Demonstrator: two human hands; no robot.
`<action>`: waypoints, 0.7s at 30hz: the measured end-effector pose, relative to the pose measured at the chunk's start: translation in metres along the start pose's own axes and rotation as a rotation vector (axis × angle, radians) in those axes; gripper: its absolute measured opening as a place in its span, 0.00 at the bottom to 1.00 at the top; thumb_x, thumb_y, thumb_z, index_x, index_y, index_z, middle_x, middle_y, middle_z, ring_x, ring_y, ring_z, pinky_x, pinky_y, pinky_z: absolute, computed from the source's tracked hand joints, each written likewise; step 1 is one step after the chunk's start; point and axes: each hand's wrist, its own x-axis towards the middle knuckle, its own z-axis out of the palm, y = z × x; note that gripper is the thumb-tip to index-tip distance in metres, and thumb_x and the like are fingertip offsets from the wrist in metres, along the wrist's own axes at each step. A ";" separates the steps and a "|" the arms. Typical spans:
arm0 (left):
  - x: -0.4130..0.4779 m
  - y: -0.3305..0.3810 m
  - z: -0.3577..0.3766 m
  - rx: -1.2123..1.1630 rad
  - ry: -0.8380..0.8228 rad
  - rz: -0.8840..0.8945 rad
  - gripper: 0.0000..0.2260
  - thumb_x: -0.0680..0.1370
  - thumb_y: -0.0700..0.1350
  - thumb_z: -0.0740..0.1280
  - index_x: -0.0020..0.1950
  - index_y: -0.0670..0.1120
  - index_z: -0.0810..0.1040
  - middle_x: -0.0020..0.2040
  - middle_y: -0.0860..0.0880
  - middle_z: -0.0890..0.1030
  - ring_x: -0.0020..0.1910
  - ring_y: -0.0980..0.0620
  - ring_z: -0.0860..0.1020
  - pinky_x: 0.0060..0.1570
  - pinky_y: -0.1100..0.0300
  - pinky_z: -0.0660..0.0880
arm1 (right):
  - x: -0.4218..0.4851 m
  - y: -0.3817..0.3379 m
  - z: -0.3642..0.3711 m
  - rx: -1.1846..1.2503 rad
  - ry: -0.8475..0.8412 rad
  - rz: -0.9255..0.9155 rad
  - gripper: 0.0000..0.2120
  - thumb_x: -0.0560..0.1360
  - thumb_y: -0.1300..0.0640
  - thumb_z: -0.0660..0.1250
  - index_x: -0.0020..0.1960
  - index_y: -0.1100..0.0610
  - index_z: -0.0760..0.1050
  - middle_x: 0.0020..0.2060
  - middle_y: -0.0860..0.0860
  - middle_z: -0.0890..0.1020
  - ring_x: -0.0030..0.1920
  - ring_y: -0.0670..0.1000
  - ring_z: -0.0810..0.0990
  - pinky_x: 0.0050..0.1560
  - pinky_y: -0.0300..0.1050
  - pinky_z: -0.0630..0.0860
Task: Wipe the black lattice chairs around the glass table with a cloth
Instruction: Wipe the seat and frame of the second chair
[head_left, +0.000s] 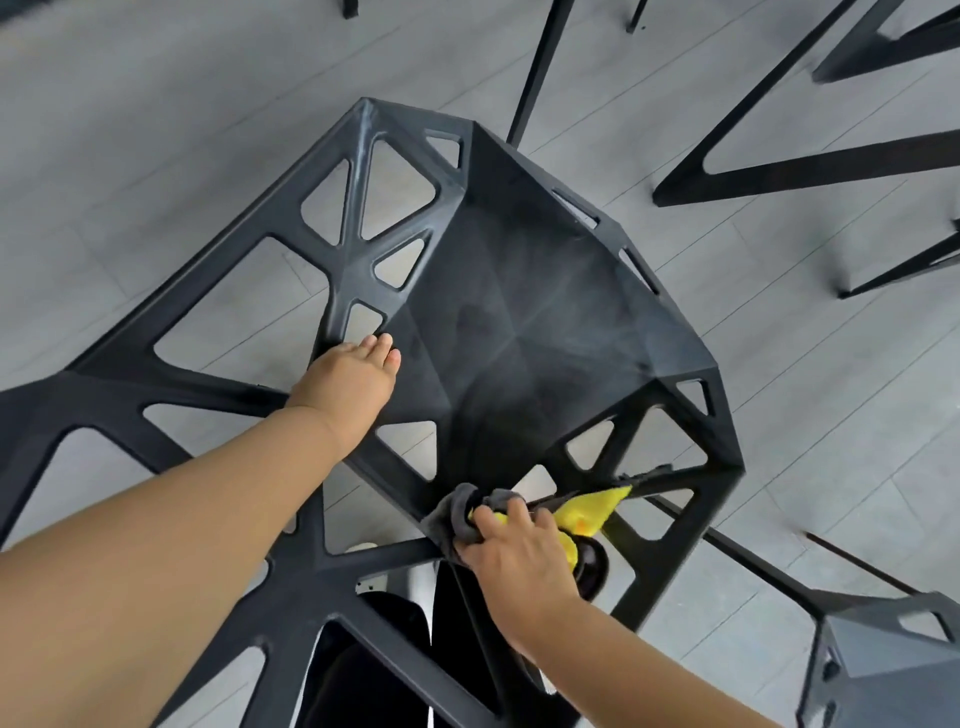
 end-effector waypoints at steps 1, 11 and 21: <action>0.001 -0.001 0.003 0.000 0.003 -0.002 0.30 0.78 0.34 0.59 0.76 0.39 0.47 0.77 0.39 0.50 0.76 0.46 0.54 0.73 0.56 0.54 | 0.002 0.000 0.002 0.010 0.011 0.015 0.15 0.76 0.57 0.61 0.62 0.50 0.73 0.59 0.51 0.68 0.61 0.60 0.63 0.55 0.55 0.64; 0.007 -0.013 -0.004 0.037 -0.051 0.047 0.21 0.81 0.42 0.57 0.73 0.41 0.58 0.73 0.43 0.61 0.67 0.46 0.69 0.54 0.56 0.70 | 0.116 -0.067 -0.033 0.269 0.357 0.097 0.14 0.62 0.58 0.74 0.47 0.49 0.82 0.46 0.52 0.78 0.46 0.60 0.75 0.35 0.48 0.64; -0.003 -0.107 -0.030 0.415 0.471 0.368 0.12 0.68 0.38 0.69 0.48 0.51 0.83 0.47 0.53 0.84 0.62 0.49 0.76 0.69 0.49 0.59 | 0.054 -0.021 0.009 0.023 0.209 0.038 0.24 0.44 0.51 0.80 0.38 0.38 0.80 0.38 0.46 0.76 0.44 0.55 0.77 0.29 0.45 0.68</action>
